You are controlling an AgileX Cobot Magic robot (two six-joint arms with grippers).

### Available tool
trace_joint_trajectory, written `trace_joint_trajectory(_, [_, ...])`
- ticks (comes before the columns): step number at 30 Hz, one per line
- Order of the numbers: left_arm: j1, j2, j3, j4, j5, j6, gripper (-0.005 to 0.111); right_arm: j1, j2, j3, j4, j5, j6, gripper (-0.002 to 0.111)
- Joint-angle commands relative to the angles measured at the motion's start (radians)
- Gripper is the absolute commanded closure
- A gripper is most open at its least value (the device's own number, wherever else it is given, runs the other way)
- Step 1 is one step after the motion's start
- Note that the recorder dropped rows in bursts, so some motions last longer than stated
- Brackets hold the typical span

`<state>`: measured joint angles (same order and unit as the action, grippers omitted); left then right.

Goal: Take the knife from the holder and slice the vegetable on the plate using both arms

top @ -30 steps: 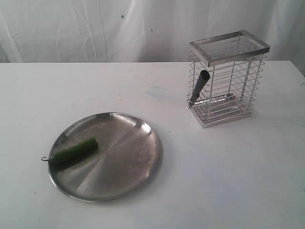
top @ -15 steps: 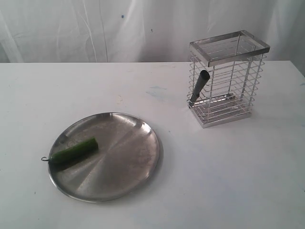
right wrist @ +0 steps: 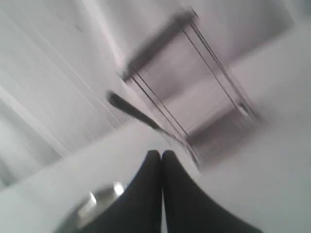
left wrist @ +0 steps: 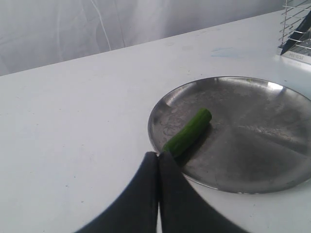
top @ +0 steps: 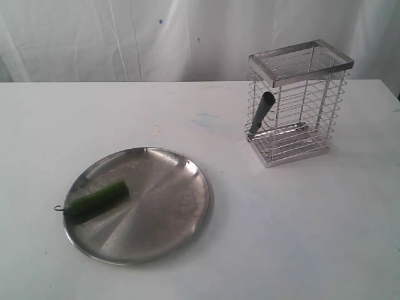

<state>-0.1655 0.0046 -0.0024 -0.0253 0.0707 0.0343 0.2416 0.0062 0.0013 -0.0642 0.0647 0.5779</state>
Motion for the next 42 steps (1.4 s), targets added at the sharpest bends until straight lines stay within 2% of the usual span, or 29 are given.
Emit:
trace_joint_trajectory(1, [0.002,-0.005,0.002,0.004,0.004,-0.007,0.107,0.040,-0.006,-0.030,-0.197,-0.547,-0.031,0.108])
trace_joint_trajectory(4, [0.002,-0.005,0.002,0.004,0.004,-0.007,0.107,0.049,-0.006,-0.070,-0.490,-0.823,0.047,0.108])
trace_joint_trajectory(6, [0.002,-0.005,0.002,0.004,0.004,-0.007,0.107,0.049,-0.006,-0.092,-0.613,-0.868,0.173,0.108])
trace_joint_trajectory(9, [0.002,-0.005,0.002,0.004,0.004,-0.007,0.107,0.049,-0.006,-0.100,-0.712,-0.839,0.376,0.108])
trace_joint_trajectory(12, [0.002,-0.005,0.002,0.004,0.004,-0.007,0.107,0.049,-0.006,-0.100,-0.736,-0.845,0.476,0.108])
trace_joint_trajectory(18, [0.002,-0.005,0.002,0.004,0.004,-0.007,0.107,0.049,-0.006,-0.100,-0.657,-0.921,0.499,0.108])
trace_joint_trajectory(22, [0.002,-0.005,0.002,0.004,0.004,-0.007,0.107,0.049,-0.006,-0.100,-0.669,-0.907,0.644,0.108])
trace_joint_trajectory(24, [0.002,-0.005,0.002,0.004,0.004,-0.007,0.107,0.049,-0.006,-0.123,-0.664,-0.855,0.644,0.108])
trace_joint_trajectory(27, [0.002,-0.005,0.002,0.004,0.004,-0.007,0.107,0.049,-0.006,-0.244,-0.767,-0.605,0.669,0.108])
trace_joint_trajectory(30, [0.002,-0.005,0.002,0.004,0.004,-0.007,0.107,0.049,0.026,-0.405,-1.119,-0.320,0.898,0.108])
trace_joint_trajectory(32, [0.002,-0.005,0.002,0.004,0.004,-0.007,0.107,0.049,0.095,-0.513,-1.441,-0.258,1.096,0.108])
trace_joint_trajectory(34, [0.002,-0.005,0.002,0.004,0.004,-0.007,0.107,0.049,0.180,-0.605,-1.680,-0.245,1.281,0.108])
trace_joint_trajectory(38, [0.002,-0.005,0.002,0.004,0.004,-0.007,0.107,0.046,0.383,-0.722,-1.680,-0.239,1.160,0.108])
trace_joint_trajectory(42, [0.002,-0.005,0.002,0.004,0.004,-0.007,0.107,0.046,0.543,-0.747,-1.680,-0.153,1.074,0.108])
